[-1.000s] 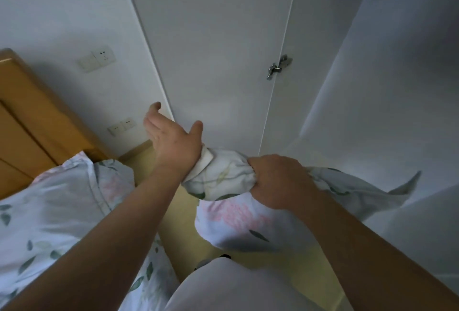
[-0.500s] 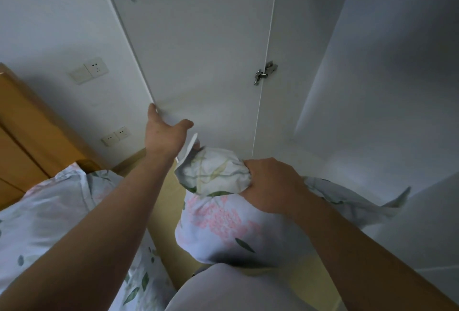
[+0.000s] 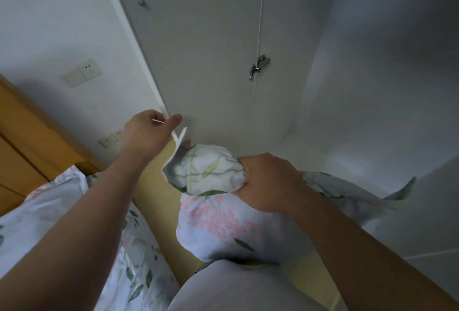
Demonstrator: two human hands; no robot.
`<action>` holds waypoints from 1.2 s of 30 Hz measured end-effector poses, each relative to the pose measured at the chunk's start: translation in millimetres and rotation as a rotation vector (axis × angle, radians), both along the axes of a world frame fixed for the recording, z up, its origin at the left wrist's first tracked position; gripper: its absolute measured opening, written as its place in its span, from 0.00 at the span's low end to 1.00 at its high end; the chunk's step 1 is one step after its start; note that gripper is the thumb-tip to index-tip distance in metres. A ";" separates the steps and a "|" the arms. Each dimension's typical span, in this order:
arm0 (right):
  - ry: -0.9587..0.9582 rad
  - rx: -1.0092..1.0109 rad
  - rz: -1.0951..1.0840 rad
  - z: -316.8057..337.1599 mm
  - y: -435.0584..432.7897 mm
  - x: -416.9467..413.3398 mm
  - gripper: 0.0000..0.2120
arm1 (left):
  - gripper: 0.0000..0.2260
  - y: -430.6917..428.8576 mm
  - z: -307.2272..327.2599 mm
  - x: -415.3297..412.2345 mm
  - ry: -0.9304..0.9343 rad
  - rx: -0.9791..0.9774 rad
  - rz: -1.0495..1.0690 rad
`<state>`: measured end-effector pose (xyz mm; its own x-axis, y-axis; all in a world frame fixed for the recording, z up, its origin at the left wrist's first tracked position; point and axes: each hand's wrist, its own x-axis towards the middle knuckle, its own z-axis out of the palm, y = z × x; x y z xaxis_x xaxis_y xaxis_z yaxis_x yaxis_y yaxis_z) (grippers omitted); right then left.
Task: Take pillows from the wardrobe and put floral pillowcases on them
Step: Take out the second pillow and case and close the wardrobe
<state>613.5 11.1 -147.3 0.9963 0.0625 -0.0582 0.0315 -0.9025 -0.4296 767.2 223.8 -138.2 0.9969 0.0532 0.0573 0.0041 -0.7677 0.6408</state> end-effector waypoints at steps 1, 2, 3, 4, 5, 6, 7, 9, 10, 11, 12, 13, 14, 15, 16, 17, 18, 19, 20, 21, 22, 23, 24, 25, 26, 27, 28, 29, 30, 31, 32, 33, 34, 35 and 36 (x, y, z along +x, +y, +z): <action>-0.003 0.003 -0.003 -0.3 0.9 -0.8 0.15 | 0.18 -5.2 3.3 -5.7 0.010 0.014 -0.038; -0.006 0.005 -0.004 -0.3 1.9 -1.8 0.16 | 0.18 -11.1 5.2 -10.1 0.034 0.012 -0.082; -0.007 0.004 -0.006 -0.1 2.7 -3.3 0.17 | 0.18 -17.9 6.5 -14.3 0.060 0.018 -0.136; -0.004 0.001 -0.006 0.5 2.8 -5.3 0.17 | 0.18 -26.5 7.9 -17.8 0.082 0.044 -0.205; 0.000 -0.001 -0.006 1.6 2.9 -7.7 0.17 | 0.19 -36.3 9.2 -21.1 0.094 0.080 -0.283; 0.011 -0.002 -0.010 2.9 2.3 -9.6 0.17 | 0.20 -47.2 10.6 -23.6 0.100 0.116 -0.364; 0.026 0.000 -0.021 2.8 -0.4 -12.0 0.16 | 0.23 -60.0 12.1 -26.6 0.105 0.156 -0.447; 0.077 0.008 -0.066 2.4 -9.3 -15.8 0.13 | 0.27 -86.4 14.2 -33.0 0.105 0.257 -0.597; 0.112 0.016 -0.099 1.6 -15.8 -18.3 0.11 | 0.29 -99.5 14.1 -35.2 0.093 0.307 -0.655; 0.149 0.023 -0.135 0.5 -22.7 -20.9 0.10 | 0.29 -111.8 13.8 -36.5 0.070 0.353 -0.700; 0.177 0.028 -0.171 -0.8 -30.1 -24.7 0.07 | 0.30 -124.6 13.3 -37.1 0.042 0.395 -0.741; 0.183 0.036 -0.211 -1.1 -37.2 -29.5 0.06 | 0.31 -137.3 12.6 -37.5 0.015 0.438 -0.779; 0.180 0.048 -0.261 -2.1 -44.4 -35.4 0.06 | 0.32 -151.2 12.1 -38.8 -0.002 0.474 -0.816; 0.174 0.064 -0.309 -3.4 -50.3 -40.0 0.08 | 0.33 -163.4 11.4 -39.7 -0.010 0.496 -0.844; 0.167 0.077 -0.365 -3.2 -56.5 -45.6 0.13 | 0.32 -178.2 11.1 -41.1 -0.013 0.504 -0.878; 0.162 0.087 -0.413 -4.1 -62.3 -50.7 0.17 | 0.32 -193.0 10.2 -42.1 -0.022 0.504 -0.908; 0.159 0.100 -0.458 -4.5 -67.9 -55.7 0.20 | 0.30 -208.8 9.1 -43.6 -0.037 0.499 -0.935; 0.159 0.114 -0.493 -5.0 -72.9 -60.4 0.22 | 0.29 -223.9 7.5 -44.9 -0.060 0.484 -0.959; 0.159 0.129 -0.526 -4.6 -77.6 -65.2 0.26 | 0.28 -240.3 5.9 -46.4 -0.080 0.465 -0.982; 0.157 0.129 -0.555 -4.5 -82.3 -69.2 0.27 | 0.28 -255.9 3.8 -46.6 -0.090 0.443 -0.994; 0.152 0.111 -0.593 -4.4 -87.3 -73.5 0.25 | 0.27 -272.2 1.6 -47.2 -0.087 0.420 -1.003; 0.141 0.079 -0.625 -4.5 -92.4 -76.8 0.20 | 0.27 -286.3 -0.5 -47.4 -0.080 0.394 -1.007; 0.135 0.049 -0.657 -4.1 -96.6 -79.5 0.16 | 0.27 -298.8 -2.6 -47.4 -0.070 0.371 -1.011; 0.129 0.028 -0.694 -3.8 -100.8 -82.7 0.14 | 0.26 -311.5 -4.6 -48.0 -0.074 0.358 -1.019; 0.125 0.015 -0.730 -2.2 -103.9 -85.9 0.14 | 0.26 -322.8 -5.8 -49.1 -0.081 0.346 -1.023; 0.122 0.001 -0.762 -2.0 -106.7 -87.8 0.14 | 0.25 -331.5 -6.6 -48.9 -0.076 0.324 -1.017; 0.116 -0.008 -0.806 -1.3 -109.0 -90.7 0.14 | 0.24 -339.3 -6.6 -50.2 -0.064 0.303 -1.014; 0.112 -0.022 -0.841 -0.9 -111.0 -92.5 0.15 | 0.25 -344.7 -6.8 -48.9 -0.058 0.290 -1.004; 0.111 -0.036 -0.874 -0.4 -112.6 -93.6 0.15 | 0.25 -348.3 -6.0 -48.7 -0.048 0.292 -1.008; 0.107 -0.048 -0.903 -0.1 -114.1 -94.4 0.14 | 0.24 -352.9 -6.2 -47.5 -0.041 0.314 -1.032; 0.106 -0.057 -0.930 1.0 -114.4 -94.7 0.13 | 0.22 -356.1 -6.1 -48.1 -0.021 0.319 -1.063; 0.103 -0.067 -0.955 1.7 -114.6 -94.7 0.12 | 0.21 -357.9 -7.1 -48.1 -0.004 0.314 -1.089; 0.096 -0.071 -0.977 2.6 -114.5 -94.6 0.12 | 0.21 -360.2 -9.3 -48.2 0.029 0.299 -1.104; 0.090 -0.075 -0.989 2.6 -114.9 -94.2 0.12 | 0.23 -362.2 -12.5 -47.3 0.088 0.264 -1.113; 0.087 -0.074 -1.007 2.5 -114.0 -93.6 0.12 | 0.24 -364.8 -15.5 -45.0 0.114 0.236 -1.126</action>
<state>519.9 -102.9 -144.8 0.5760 -0.8110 -0.1029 -0.7875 -0.5167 -0.3360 722.2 -141.0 -153.7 0.4732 -0.8688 -0.1458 -0.7100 -0.4741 0.5207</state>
